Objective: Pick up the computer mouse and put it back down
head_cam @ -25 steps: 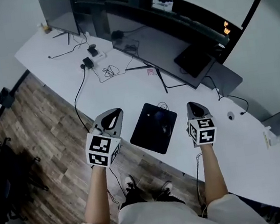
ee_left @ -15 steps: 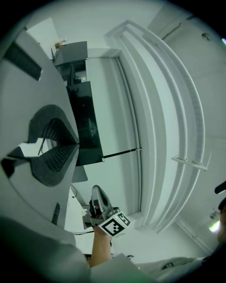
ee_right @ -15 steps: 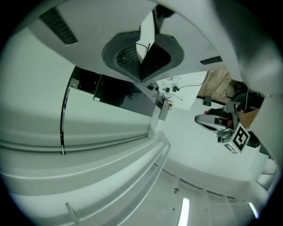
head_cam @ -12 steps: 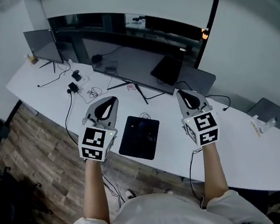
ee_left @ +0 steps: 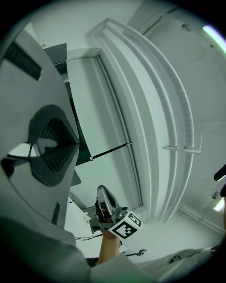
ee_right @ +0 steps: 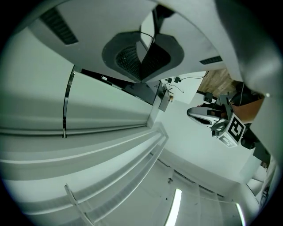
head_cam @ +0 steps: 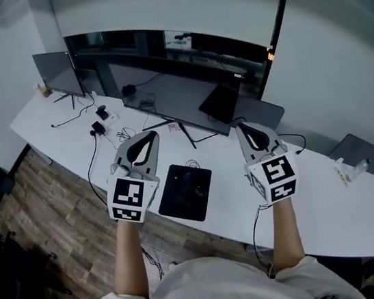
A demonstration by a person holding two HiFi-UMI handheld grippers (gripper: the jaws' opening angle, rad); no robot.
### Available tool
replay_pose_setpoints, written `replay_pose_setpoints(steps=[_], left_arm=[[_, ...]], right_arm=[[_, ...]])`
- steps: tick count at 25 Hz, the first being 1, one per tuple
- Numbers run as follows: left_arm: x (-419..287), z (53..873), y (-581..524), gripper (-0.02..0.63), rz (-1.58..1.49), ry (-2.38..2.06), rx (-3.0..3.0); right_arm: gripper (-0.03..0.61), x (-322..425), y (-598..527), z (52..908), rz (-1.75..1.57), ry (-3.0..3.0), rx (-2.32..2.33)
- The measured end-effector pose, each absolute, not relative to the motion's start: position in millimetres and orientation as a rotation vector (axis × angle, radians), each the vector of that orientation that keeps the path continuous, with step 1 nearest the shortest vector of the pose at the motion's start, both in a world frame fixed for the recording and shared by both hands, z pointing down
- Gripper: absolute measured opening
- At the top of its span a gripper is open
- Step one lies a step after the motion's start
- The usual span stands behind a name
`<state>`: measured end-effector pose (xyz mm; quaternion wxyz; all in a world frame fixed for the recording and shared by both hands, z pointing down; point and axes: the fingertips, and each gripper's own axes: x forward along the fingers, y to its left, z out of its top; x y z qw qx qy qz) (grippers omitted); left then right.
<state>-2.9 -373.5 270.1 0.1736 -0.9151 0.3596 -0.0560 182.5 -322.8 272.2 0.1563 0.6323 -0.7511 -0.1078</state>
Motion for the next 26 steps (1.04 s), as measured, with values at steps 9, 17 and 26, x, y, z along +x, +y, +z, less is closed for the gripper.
replay_pose_setpoints(steps=[9, 17, 26], left_arm=[[-9, 274, -379, 0.018, -0.149, 1.045, -2.621], [-10, 276, -379, 0.018, -0.147, 1.053, -2.632], [-15, 282, -382, 0.018, -0.155, 1.057, -2.638]], right_arm=[[0.012, 178, -325, 278, -0.302, -2.139, 1.794], [0.012, 178, -325, 282, -0.294, -2.129, 1.792], [0.012, 176, -326, 288, -0.277, -2.118, 1.792]])
